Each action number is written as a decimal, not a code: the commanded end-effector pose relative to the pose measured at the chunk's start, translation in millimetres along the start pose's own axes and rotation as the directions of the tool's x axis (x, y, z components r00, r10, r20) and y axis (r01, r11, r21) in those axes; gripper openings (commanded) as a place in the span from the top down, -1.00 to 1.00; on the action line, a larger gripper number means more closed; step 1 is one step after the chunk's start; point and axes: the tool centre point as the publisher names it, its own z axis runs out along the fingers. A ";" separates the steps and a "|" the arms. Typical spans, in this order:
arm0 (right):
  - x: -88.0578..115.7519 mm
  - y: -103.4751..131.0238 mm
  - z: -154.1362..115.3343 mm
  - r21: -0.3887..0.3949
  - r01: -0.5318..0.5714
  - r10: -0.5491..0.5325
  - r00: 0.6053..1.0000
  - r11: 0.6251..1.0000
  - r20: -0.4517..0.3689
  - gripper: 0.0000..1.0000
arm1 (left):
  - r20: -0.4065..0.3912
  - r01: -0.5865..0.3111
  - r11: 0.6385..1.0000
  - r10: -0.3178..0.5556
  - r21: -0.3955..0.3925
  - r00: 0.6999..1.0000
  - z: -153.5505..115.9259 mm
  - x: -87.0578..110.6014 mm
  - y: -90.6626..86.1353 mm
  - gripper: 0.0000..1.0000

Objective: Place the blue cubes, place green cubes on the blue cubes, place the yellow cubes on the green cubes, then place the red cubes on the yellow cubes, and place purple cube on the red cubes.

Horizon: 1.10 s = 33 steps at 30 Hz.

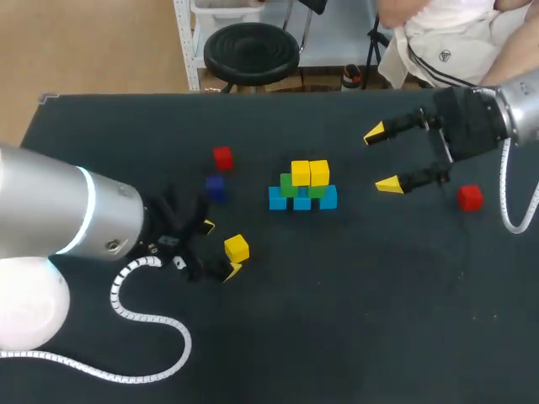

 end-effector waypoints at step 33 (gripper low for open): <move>0.1 -0.1 0.4 0.000 0.001 -0.001 1.000 1.000 0.001 -1.00 | -0.018 0.012 0.997 -0.011 0.077 1.000 37.8 -4.7 8.4 -0.48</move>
